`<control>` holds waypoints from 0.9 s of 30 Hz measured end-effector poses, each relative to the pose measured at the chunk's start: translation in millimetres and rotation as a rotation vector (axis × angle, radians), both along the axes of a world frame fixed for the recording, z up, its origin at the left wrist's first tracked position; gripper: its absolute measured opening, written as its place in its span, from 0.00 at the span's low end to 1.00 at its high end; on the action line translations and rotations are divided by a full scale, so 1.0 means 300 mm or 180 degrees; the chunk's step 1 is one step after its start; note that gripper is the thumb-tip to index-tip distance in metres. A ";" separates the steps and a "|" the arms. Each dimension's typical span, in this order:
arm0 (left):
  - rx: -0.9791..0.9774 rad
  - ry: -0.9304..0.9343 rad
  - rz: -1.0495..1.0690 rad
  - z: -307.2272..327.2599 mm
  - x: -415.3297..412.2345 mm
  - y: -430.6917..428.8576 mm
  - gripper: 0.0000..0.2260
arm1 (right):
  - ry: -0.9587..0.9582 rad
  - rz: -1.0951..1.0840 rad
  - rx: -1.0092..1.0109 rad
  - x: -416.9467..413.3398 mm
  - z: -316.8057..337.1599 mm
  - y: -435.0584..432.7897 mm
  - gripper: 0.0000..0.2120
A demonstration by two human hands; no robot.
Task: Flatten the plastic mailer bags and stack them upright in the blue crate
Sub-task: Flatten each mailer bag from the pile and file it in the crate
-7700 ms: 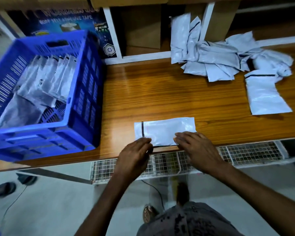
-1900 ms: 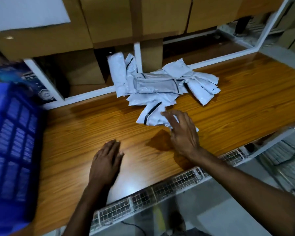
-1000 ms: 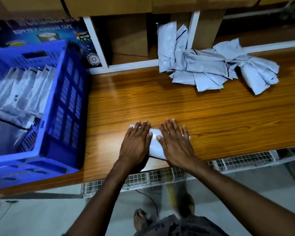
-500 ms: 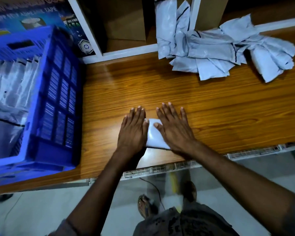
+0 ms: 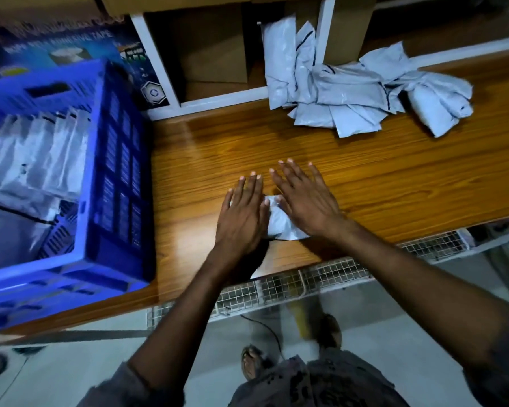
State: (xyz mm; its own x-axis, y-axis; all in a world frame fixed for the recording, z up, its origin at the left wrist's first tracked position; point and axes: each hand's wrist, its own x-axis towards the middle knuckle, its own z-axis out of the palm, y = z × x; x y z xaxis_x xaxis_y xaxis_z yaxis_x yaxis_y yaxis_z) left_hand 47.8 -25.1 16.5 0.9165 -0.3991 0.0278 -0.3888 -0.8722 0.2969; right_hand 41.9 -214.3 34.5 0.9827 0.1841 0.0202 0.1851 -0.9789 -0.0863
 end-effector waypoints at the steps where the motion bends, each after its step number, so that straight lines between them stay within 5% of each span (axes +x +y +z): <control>1: -0.0008 0.0031 -0.0076 0.002 -0.029 0.011 0.30 | -0.0023 -0.0260 0.0272 -0.050 0.002 0.030 0.28; 4: -0.0027 0.0149 -0.0222 -0.047 -0.106 0.043 0.28 | 0.0400 -0.0819 0.0635 -0.184 -0.060 0.110 0.29; 21: 0.0088 0.0097 -0.0157 -0.099 -0.169 0.127 0.30 | 0.0283 -0.0638 0.0308 -0.278 -0.145 0.049 0.31; 27: -0.0536 -0.0003 0.0352 0.000 -0.089 0.149 0.20 | -0.0337 -0.0793 0.0908 -0.213 -0.077 0.053 0.21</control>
State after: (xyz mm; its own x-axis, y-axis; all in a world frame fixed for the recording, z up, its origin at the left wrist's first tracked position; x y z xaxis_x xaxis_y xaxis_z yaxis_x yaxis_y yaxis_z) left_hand 21.0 19.5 16.5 0.9544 -0.2857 0.0866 -0.2938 -0.8476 0.4419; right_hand -22.0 -198.5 11.4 0.9863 -0.0875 0.1397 -0.0327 -0.9345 -0.3545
